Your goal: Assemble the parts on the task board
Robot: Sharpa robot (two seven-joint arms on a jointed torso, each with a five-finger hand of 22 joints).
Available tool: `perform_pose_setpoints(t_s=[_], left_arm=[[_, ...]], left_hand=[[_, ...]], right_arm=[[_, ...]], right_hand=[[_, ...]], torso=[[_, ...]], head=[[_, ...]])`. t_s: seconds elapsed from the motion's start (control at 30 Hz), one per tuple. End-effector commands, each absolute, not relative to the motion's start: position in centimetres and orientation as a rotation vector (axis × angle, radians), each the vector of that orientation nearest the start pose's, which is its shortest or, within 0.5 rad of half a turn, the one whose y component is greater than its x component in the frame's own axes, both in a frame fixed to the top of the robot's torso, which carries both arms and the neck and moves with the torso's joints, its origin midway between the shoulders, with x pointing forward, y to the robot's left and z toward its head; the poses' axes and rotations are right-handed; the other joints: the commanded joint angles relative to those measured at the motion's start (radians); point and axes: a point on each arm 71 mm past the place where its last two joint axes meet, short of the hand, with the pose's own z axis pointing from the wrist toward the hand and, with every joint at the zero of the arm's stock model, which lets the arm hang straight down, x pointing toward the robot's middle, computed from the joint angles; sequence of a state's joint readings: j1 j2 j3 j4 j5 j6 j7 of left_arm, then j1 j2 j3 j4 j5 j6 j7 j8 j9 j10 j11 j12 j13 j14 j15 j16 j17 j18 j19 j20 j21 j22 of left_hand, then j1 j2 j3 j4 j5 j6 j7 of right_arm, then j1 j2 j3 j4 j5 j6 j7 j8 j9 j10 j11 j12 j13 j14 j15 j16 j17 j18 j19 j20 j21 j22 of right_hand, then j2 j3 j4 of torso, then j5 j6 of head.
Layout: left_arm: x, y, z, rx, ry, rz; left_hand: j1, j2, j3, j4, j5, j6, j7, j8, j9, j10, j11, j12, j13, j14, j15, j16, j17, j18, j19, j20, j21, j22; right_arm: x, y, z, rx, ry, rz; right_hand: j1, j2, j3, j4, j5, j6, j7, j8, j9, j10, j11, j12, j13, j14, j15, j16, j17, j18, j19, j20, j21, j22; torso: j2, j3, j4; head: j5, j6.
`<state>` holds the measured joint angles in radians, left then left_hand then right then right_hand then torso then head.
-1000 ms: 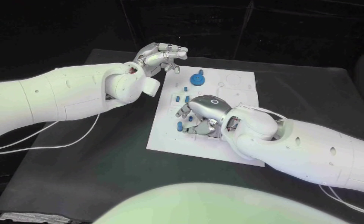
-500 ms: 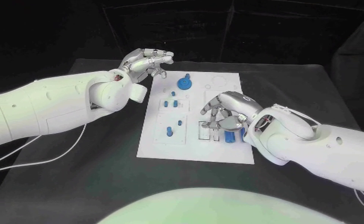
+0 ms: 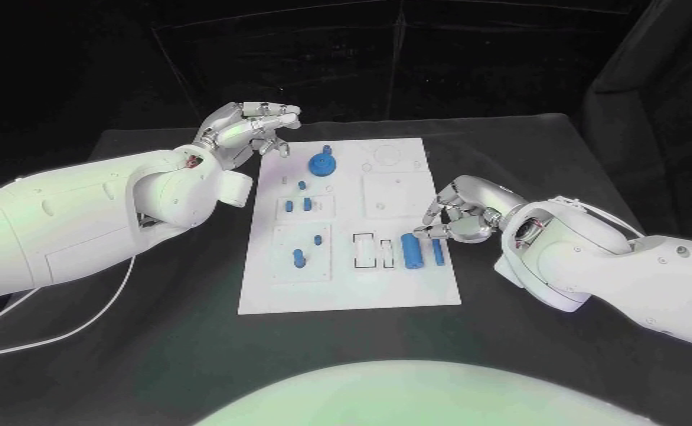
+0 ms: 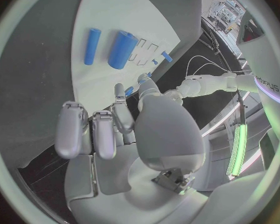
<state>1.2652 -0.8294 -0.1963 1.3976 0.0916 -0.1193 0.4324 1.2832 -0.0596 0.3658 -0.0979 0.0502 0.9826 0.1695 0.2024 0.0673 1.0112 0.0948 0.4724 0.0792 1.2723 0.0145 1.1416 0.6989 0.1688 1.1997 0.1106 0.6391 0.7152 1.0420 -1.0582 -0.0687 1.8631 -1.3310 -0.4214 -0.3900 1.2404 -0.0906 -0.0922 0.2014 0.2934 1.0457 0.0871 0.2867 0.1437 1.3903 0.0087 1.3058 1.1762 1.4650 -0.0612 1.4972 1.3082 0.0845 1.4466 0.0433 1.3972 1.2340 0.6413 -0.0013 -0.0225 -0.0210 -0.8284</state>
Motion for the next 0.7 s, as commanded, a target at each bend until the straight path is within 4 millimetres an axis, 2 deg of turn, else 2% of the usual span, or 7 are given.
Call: perform_pose_setpoints(t_s=[0.03,0.13,0.23,0.4,0.5,0.63,0.7], left_arm=[[50.0,23.6,-20.6,-1.147,1.500,-1.608],[49.9,23.6,-20.6,-1.147,1.501,-1.611],[49.9,23.7,-20.6,-1.148,1.501,-1.611],[49.9,23.7,-20.7,-1.149,1.503,-1.612],[49.9,23.7,-20.8,-1.150,1.504,-1.611],[49.8,23.6,-20.8,-1.151,1.506,-1.612],[49.8,23.6,-20.8,-1.150,1.508,-1.614]], left_hand=[[-0.004,0.003,-0.004,0.000,-0.001,-0.005,0.001,-0.004,0.000,-0.005,0.002,0.004,0.001,-0.008,0.000,-0.005,-0.001,0.013,0.001,0.003,-0.004,-0.002],[-0.002,0.002,-0.005,-0.002,-0.001,-0.005,0.000,-0.004,0.000,-0.005,0.001,0.005,0.001,-0.009,0.000,-0.005,-0.002,0.013,0.001,0.004,-0.005,-0.002],[-0.002,0.002,-0.005,-0.002,-0.001,-0.005,0.000,-0.004,0.000,-0.005,0.001,0.005,0.001,-0.009,0.000,-0.005,-0.002,0.013,0.001,0.004,-0.005,-0.002],[-0.001,0.002,-0.005,-0.002,-0.001,-0.005,0.000,-0.004,0.001,-0.005,0.001,0.005,0.001,-0.009,-0.001,-0.005,-0.003,0.014,0.001,0.004,-0.005,-0.002],[-0.001,0.002,-0.005,-0.002,-0.001,-0.005,0.000,-0.004,0.001,-0.005,0.001,0.005,0.001,-0.009,-0.001,-0.005,-0.003,0.014,0.001,0.004,-0.005,-0.002],[-0.001,0.002,-0.005,-0.003,-0.001,-0.005,0.000,-0.004,0.001,-0.005,0.001,0.005,0.001,-0.009,-0.001,-0.004,-0.001,0.014,0.001,0.003,-0.005,-0.002],[-0.001,0.002,-0.005,-0.003,-0.001,-0.005,0.000,-0.004,0.001,-0.005,0.001,0.005,0.001,-0.009,-0.001,-0.004,-0.001,0.014,0.001,0.003,-0.005,-0.002]], right_arm=[[38.4,-22.6,-24.2,0.223,1.983,0.456],[38.4,-22.6,-24.4,0.210,1.994,0.421],[38.3,-22.2,-24.6,0.194,2.006,0.411],[37.8,-21.3,-25.3,0.177,2.028,0.422],[37.7,-20.7,-25.7,0.176,2.036,0.423],[37.9,-20.3,-26.0,0.183,2.041,0.416],[37.9,-20.1,-26.2,0.184,2.041,0.416]], right_hand=[[-0.016,-0.005,-0.023,0.024,0.004,-0.011,0.002,0.007,0.006,0.005,0.000,0.018,0.028,0.072,-0.001,0.004,0.073,-0.018,0.007,-0.001,0.005,0.003],[-0.020,-0.009,-0.044,0.052,0.004,-0.019,0.003,0.013,0.013,0.002,0.002,0.023,0.041,0.071,0.001,0.005,0.077,-0.018,0.006,0.001,0.007,0.005],[-0.017,-0.011,-0.052,0.066,0.002,-0.021,0.003,0.018,0.017,0.004,0.002,0.027,0.050,0.072,0.001,0.007,0.082,-0.018,0.007,0.002,0.008,0.008],[-0.012,-0.012,-0.056,0.072,-0.001,-0.021,0.003,0.020,0.020,0.004,0.002,0.029,0.055,0.072,0.001,0.008,0.085,-0.019,0.007,0.003,0.009,0.010],[-0.002,-0.014,-0.059,0.075,-0.003,-0.023,0.003,0.023,0.022,0.004,0.002,0.030,0.058,0.072,0.001,0.008,0.087,-0.019,0.007,0.003,0.010,0.011],[0.014,-0.015,-0.062,0.077,0.000,-0.026,0.004,0.026,0.026,0.002,0.003,0.028,0.059,0.072,0.002,0.009,0.089,-0.019,0.007,0.004,0.011,0.014],[0.016,-0.014,-0.062,0.077,0.001,-0.027,0.004,0.026,0.026,0.001,0.003,0.026,0.058,0.072,0.002,0.009,0.089,-0.019,0.007,0.004,0.011,0.013]], torso=[[-0.001,-0.0002,-0.0016],[0.000,-0.0016,0.0019],[0.000,-0.0018,0.0003],[0.000,-0.0019,0.0000],[0.001,0.0003,-0.0006],[0.001,-0.0016,-0.0002],[0.001,-0.0015,0.0001]], head=[[-0.006,0.000],[-0.013,-0.003],[-0.013,-0.001],[-0.015,-0.002],[-0.012,-0.003],[-0.014,-0.003],[-0.012,-0.002]])
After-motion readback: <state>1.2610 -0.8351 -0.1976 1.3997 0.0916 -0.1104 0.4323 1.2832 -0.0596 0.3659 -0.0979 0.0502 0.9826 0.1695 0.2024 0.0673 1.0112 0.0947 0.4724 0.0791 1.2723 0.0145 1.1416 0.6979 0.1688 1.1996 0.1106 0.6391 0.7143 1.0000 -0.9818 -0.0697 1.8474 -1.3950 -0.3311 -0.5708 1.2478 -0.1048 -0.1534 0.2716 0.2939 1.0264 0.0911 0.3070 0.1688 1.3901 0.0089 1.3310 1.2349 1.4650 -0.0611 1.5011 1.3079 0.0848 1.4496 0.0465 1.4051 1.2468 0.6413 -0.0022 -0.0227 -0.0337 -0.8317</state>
